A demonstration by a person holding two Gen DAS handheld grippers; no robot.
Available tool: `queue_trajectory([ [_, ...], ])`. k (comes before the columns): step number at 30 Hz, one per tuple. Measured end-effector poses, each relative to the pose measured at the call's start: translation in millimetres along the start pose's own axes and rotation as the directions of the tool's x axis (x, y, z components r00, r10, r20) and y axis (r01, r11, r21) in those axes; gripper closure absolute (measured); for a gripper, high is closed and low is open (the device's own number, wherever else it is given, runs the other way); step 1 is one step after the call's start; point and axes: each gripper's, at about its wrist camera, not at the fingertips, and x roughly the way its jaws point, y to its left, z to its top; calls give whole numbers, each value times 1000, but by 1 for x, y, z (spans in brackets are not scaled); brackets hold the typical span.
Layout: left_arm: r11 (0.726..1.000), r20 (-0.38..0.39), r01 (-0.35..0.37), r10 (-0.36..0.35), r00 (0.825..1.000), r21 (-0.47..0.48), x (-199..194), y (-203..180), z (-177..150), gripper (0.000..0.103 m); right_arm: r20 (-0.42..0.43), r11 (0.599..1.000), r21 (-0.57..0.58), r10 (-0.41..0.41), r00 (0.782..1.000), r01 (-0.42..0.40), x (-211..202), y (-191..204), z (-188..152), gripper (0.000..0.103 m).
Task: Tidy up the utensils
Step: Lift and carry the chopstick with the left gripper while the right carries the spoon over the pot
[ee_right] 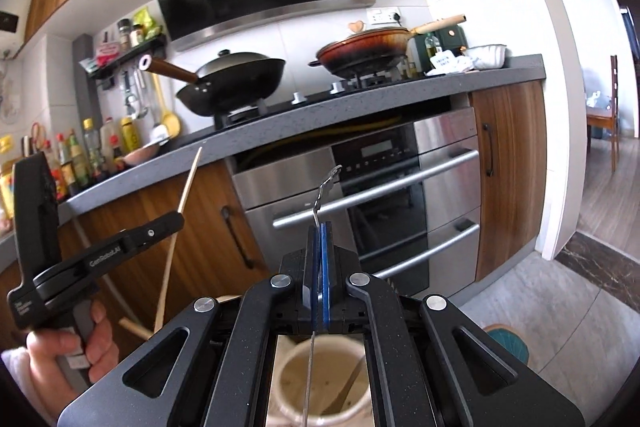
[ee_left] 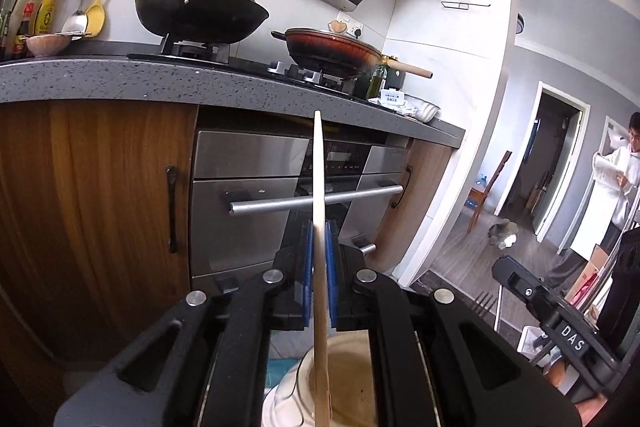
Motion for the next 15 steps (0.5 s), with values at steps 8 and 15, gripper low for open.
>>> queue_trajectory([
  [8, 1000, 14, 23, -23, 1000, 13, 17, -1, -13, 97, 88, 995, -43, -90, 992, 94, 18, 2, -9, 101],
  [15, 998, -8, 59, -59, 998, 19, 12, 4, -23, 97, 95, 984, -115, -122, 988, 133, 25, 8, -28, 101],
])
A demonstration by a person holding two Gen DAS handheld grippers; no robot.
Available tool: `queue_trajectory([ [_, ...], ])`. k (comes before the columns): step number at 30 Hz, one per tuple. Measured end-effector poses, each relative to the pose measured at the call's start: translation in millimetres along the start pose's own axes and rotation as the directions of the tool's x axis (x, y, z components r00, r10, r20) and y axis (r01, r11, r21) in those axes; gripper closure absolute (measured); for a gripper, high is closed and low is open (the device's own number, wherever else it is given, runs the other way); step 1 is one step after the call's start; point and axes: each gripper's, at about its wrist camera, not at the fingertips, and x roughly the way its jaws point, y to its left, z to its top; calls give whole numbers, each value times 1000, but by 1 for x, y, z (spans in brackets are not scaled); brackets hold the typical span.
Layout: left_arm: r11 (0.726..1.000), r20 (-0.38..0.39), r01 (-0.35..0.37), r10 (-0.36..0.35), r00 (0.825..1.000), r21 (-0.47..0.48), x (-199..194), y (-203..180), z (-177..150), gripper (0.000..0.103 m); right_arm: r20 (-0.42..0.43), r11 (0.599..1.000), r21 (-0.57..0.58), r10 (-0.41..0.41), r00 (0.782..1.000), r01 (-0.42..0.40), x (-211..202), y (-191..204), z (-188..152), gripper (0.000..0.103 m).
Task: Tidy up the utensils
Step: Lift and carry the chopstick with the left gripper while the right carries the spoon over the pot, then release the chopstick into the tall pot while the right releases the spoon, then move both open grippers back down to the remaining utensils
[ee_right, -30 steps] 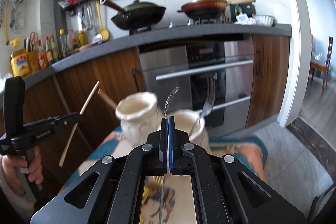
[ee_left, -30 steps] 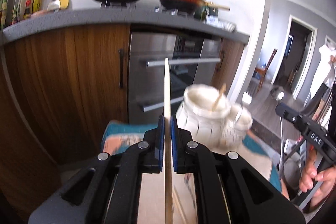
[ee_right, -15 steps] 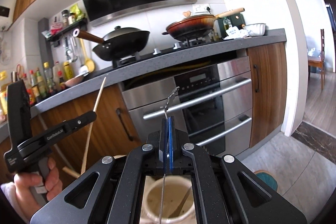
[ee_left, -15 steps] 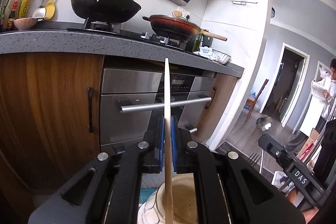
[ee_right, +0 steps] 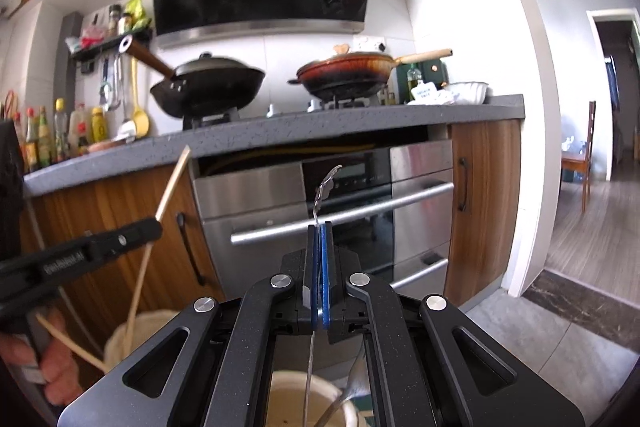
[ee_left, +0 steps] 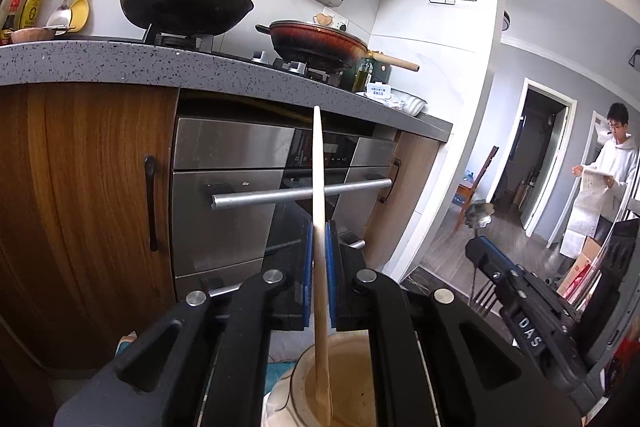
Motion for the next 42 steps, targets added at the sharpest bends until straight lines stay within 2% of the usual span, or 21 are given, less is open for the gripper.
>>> queue_trajectory([
  [12, 997, -47, -18, 22, 999, 80, -30, 1, -17, 97, -108, 995, 49, 92, 990, -87, -24, -5, -26, 101],
  [15, 997, -57, -18, 22, 998, 80, -38, 2, -19, 97, -139, 992, 49, 124, 982, -118, -27, -2, -29, 100],
  [20, 997, -62, -41, 46, 997, 71, -47, 6, -14, 97, -200, 992, 35, 129, 971, -125, -25, 4, -31, 100],
  [22, 995, -58, -57, 61, 996, 78, -52, 6, -13, 97, -201, 991, 45, 130, 971, -124, -27, 3, -29, 97],
  [24, 994, -55, -69, 74, 996, 87, -59, 7, -11, 97, -198, 990, 61, 134, 971, -124, -31, 0, -26, 86],
  [27, 992, -56, -89, 94, 994, 87, -71, 10, -10, 94, -186, 990, 67, 133, 974, -122, -45, -2, -20, 81],
  [29, 990, -55, -109, 114, 992, 88, -82, 14, -12, 81, -177, 991, 66, 127, 976, -117, -56, -4, -16, 74],
  [33, 985, -63, -148, 154, 986, 88, -105, 23, -19, 71, -180, 989, 74, 136, 974, -125, -82, -7, -16, 63],
  [34, 984, -74, -159, 165, 983, 85, -109, 25, -22, 67, -191, 989, 75, 140, 972, -127, -88, -8, -17, 62],
  [36, 981, -95, -177, 184, 978, 84, -120, 28, -29, 61, -213, 988, 77, 145, 966, -132, -100, -10, -22, 52],
  [38, 976, -116, -196, 207, 972, 96, -129, 27, -38, 50, -230, 988, 79, 144, 962, -129, -109, -11, -27, 46],
  [42, 972, -179, -212, 228, 957, 106, -140, 24, -58, 41, -305, 986, 96, 157, 939, -134, -124, -12, -47, 37],
])
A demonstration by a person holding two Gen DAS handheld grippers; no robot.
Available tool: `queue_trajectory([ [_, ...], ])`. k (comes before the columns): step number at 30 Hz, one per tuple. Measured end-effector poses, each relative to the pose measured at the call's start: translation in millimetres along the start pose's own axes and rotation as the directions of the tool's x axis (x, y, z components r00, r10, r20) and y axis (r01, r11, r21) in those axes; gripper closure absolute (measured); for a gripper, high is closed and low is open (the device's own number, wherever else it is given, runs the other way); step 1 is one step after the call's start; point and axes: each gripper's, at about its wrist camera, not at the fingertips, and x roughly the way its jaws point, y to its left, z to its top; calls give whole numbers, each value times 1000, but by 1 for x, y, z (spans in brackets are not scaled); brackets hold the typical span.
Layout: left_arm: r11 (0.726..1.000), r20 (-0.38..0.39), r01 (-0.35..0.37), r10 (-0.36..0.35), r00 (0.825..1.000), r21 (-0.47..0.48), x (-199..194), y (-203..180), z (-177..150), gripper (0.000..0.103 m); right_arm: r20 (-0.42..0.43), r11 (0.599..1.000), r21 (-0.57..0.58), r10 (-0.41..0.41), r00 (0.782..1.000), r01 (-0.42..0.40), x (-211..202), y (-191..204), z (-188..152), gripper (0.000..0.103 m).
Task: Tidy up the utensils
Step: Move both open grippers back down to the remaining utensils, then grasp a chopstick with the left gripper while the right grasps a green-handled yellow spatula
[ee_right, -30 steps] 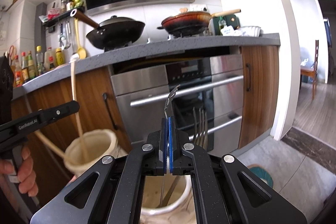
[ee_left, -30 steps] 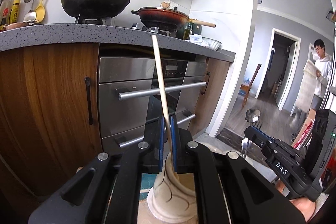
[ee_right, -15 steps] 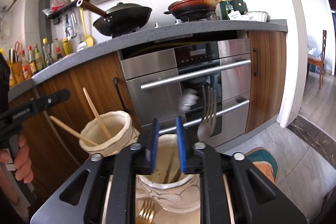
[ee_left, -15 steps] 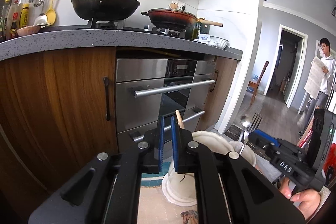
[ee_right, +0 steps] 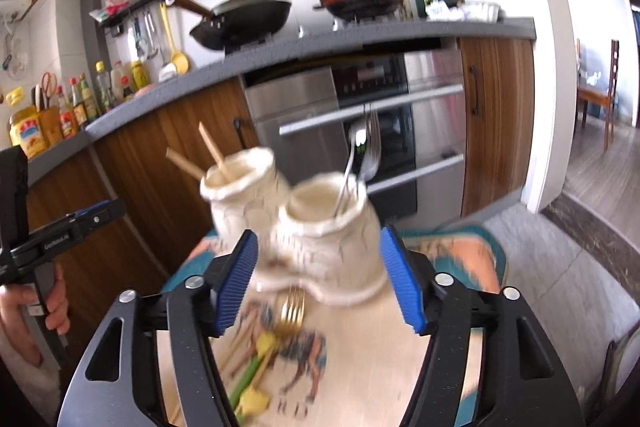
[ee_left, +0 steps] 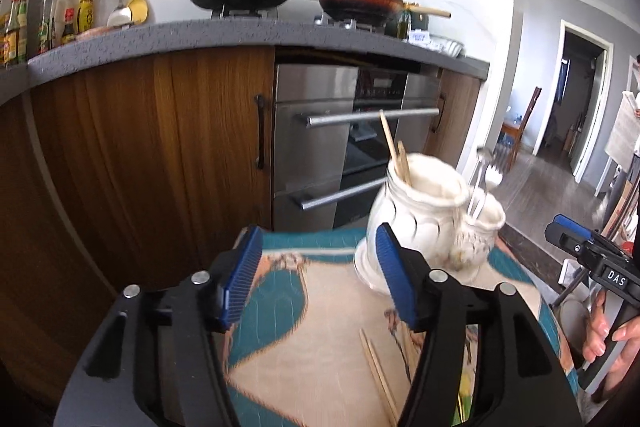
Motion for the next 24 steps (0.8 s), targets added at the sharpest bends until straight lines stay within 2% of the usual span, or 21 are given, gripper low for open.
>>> queue_trajectory([
  [5, 1000, -95, -15, 16, 995, 14, 6, -11, -27, 32, -101, 1000, 5, -1, 995, 2, 0, 4, -30, 31],
  [9, 999, -189, -16, 24, 982, 42, 21, -22, -50, 30, -162, 1000, -12, -7, 987, 5, 4, 8, -49, 26],
  [13, 997, -313, -33, 53, 948, 70, 39, -29, -77, 30, -212, 1000, -8, -1, 977, -1, 11, 9, -66, 26],
  [16, 995, -392, -31, 68, 918, 99, 50, -35, -95, 35, -233, 1000, -17, -2, 973, -2, 15, 11, -74, 26],
  [23, 994, -469, -22, 69, 881, 106, 58, -42, -117, 46, -252, 1000, -21, 3, 968, -9, 19, 13, -78, 26],
  [24, 994, -467, -22, 69, 882, 106, 57, -42, -118, 46, -255, 1000, -21, 5, 967, -11, 19, 13, -78, 26],
])
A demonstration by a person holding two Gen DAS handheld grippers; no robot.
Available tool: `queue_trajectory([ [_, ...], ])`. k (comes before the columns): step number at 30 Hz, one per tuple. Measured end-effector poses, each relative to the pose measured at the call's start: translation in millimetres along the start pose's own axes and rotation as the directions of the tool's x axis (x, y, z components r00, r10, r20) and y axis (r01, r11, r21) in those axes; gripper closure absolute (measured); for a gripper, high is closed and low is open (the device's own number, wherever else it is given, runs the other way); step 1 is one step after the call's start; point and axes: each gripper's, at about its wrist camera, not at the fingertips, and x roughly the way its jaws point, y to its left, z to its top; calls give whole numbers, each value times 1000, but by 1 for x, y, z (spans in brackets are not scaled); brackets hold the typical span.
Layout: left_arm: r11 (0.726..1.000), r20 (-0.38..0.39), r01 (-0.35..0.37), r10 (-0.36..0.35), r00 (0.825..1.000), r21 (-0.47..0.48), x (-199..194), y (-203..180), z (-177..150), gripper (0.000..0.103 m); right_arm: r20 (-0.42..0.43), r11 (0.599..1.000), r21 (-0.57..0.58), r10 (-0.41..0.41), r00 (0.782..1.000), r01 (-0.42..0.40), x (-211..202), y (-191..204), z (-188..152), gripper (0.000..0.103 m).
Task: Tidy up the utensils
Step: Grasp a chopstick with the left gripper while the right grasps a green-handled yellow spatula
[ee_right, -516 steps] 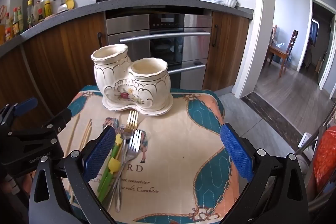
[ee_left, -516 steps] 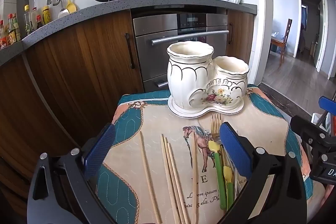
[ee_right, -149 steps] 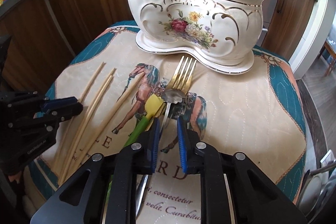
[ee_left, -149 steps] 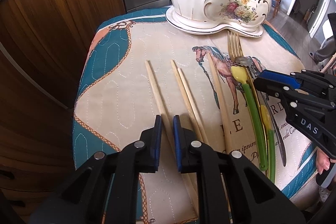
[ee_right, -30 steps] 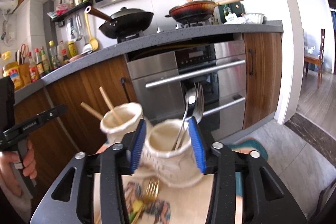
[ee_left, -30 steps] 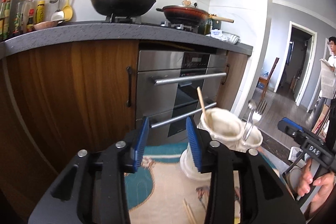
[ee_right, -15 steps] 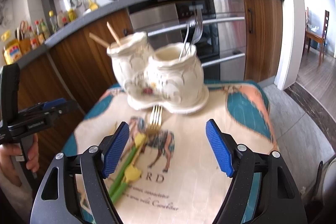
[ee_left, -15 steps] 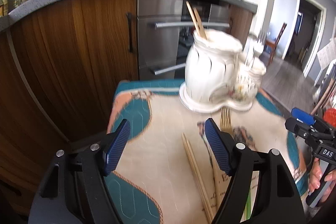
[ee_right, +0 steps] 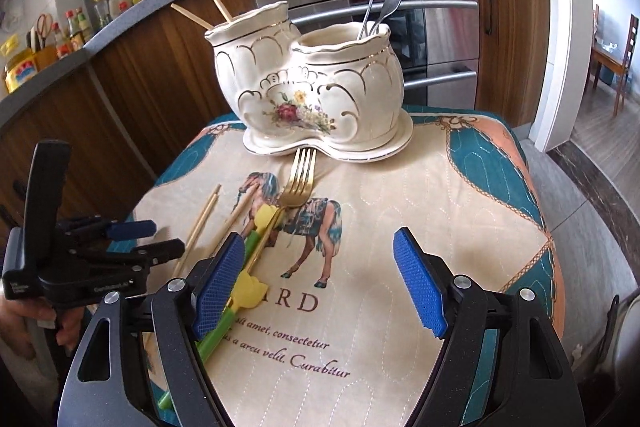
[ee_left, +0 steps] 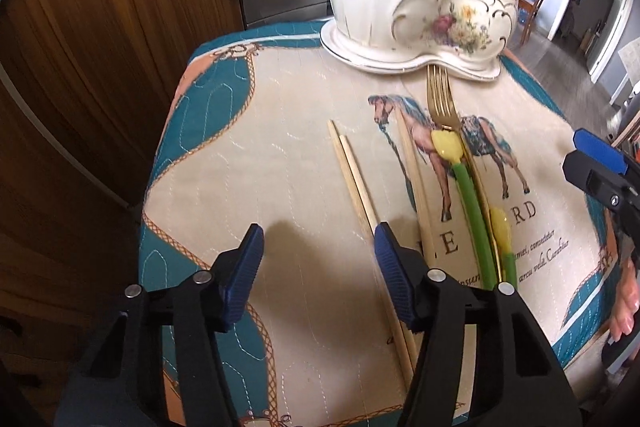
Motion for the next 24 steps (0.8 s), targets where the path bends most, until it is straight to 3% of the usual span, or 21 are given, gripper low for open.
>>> queue_trajectory([
  [9, 1000, -32, -12, 12, 999, 20, 4, -4, -3, 53, -9, 1000, 1, 4, 1000, -4, 3, -1, 0, 26],
  [10, 1000, -33, -11, 11, 999, 21, 3, -4, -2, 63, -13, 1000, -1, 3, 1000, -3, 3, -1, 0, 26],
  [11, 1000, -34, -12, 13, 999, 28, 2, -5, -2, 79, -19, 1000, -4, 2, 1000, -3, 4, -1, -1, 26],
  [13, 999, -41, -3, 5, 999, 42, 1, -6, -1, 92, -35, 1000, -15, 2, 999, -3, 5, 1, -2, 26],
  [20, 999, -33, 20, -19, 999, 31, 2, 0, 2, 98, -159, 995, -72, 56, 986, -68, 8, 28, -20, 26],
  [22, 999, -30, 21, -20, 999, 31, 2, -1, 2, 98, -186, 992, -84, 82, 979, -99, 7, 38, -27, 32],
  [24, 999, -28, 21, -20, 999, 30, 2, -1, 2, 98, -210, 989, -96, 88, 974, -111, 7, 46, -32, 48],
])
